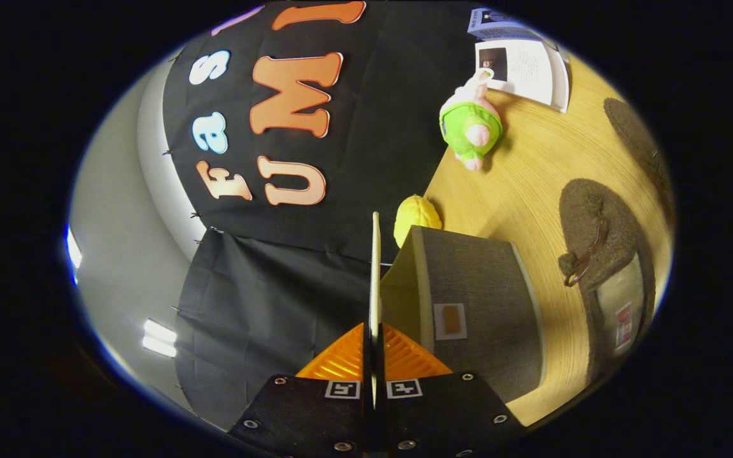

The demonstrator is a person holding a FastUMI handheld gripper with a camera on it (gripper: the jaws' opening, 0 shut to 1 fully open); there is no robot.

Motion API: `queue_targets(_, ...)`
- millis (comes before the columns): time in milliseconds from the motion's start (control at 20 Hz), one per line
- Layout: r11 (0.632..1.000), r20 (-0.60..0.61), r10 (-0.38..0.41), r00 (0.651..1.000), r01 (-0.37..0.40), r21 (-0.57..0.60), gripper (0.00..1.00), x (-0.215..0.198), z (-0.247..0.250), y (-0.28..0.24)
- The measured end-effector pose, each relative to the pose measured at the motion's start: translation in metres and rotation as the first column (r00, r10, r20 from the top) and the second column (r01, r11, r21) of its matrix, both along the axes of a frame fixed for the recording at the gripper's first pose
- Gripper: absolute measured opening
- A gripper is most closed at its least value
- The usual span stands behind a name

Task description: Open the storage box then place both shoes into the box .Put the left shoe in first, then the right shoe, with the right side of both shoes facing outward in a uniform manner.

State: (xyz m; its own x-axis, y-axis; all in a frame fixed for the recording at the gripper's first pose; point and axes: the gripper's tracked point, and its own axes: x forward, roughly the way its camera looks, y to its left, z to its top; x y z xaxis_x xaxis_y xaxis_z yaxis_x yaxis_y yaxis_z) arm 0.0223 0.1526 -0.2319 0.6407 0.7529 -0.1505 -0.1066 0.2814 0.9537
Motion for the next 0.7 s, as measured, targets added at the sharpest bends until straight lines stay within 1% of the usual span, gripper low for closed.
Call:
queue_targets(150, 1.0, 0.034, 0.01, 0.999, -0.01, -0.005, 0.01, -0.003, 0.025, 0.018)
queue_targets(300, 0.999, 0.071, 0.041, 0.997, -0.043, 0.021, 0.01, -0.013, 0.054, 0.053)
queue_targets(450, 0.998, 0.104, 0.06, 0.993, -0.062, 0.018, 0.02, -0.015, 0.078, 0.086)
queue_targets(550, 0.998, 0.122, 0.067, 0.99, -0.069, 0.012, 0.02, -0.015, 0.09, 0.109)
queue_targets(700, 0.995, 0.135, 0.098, 0.986, -0.099, -0.003, 0.03, -0.015, 0.098, 0.146)
